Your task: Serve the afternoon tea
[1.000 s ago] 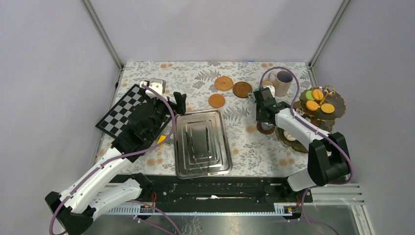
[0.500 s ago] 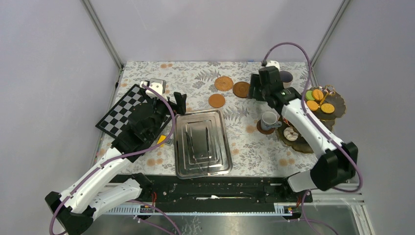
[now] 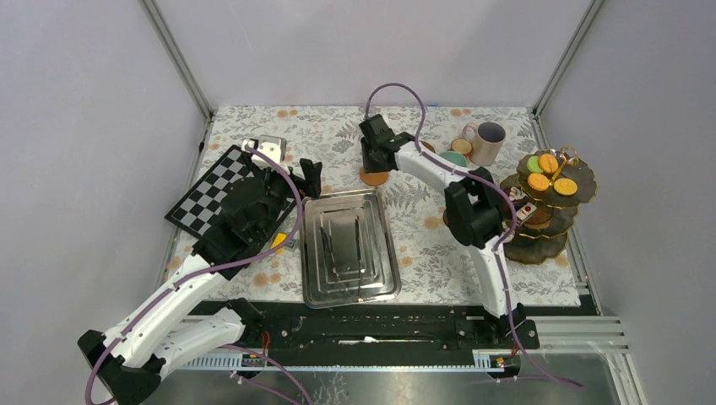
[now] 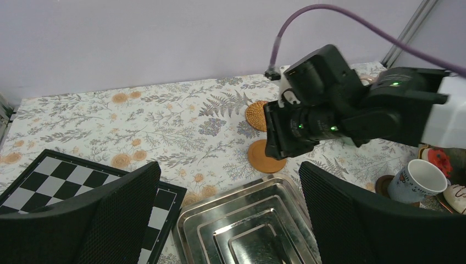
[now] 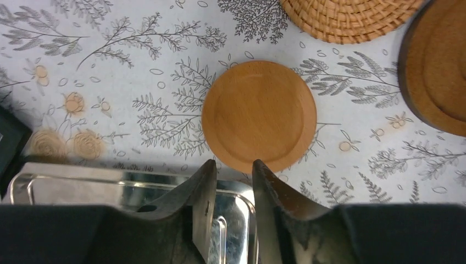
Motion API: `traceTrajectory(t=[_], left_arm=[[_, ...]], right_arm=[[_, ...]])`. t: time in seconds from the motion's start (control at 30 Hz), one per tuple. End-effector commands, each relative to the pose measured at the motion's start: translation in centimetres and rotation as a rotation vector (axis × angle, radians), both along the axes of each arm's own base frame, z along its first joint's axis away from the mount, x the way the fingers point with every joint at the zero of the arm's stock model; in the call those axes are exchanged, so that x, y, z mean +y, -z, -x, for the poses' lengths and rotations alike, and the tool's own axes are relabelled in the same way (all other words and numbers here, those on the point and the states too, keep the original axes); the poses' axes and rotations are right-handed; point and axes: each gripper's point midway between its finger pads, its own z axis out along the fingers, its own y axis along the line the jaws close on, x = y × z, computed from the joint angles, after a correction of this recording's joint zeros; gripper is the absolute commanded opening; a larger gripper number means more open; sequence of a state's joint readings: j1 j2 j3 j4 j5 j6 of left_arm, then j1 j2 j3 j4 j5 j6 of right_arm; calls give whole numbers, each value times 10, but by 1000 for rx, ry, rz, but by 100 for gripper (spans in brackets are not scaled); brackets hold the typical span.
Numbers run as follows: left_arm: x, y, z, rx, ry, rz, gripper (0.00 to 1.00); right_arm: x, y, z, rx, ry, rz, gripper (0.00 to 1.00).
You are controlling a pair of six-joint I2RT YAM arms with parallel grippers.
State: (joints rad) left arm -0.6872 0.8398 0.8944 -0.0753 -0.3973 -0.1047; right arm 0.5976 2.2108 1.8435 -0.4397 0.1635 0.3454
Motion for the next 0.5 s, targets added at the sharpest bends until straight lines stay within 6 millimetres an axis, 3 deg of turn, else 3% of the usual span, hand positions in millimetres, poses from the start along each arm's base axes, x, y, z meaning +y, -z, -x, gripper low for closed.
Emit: traceTrajectory(t=[0.0,0.13,0.27,0.47], left_arm=[[-3,-12,0,-39,12,31,99],[-5,-12,-1,-37,18,33,99],[-5,-12,-1,-37,16,33,99],[-6,-11,0,-35,21,34,99]], right_arm=[[8,2,-15,5,25,-5,36],[6,25,-20,25,32,34,27],[-4,48,-17,50,41,93,25],[-42,73,7,103,102,227,25]])
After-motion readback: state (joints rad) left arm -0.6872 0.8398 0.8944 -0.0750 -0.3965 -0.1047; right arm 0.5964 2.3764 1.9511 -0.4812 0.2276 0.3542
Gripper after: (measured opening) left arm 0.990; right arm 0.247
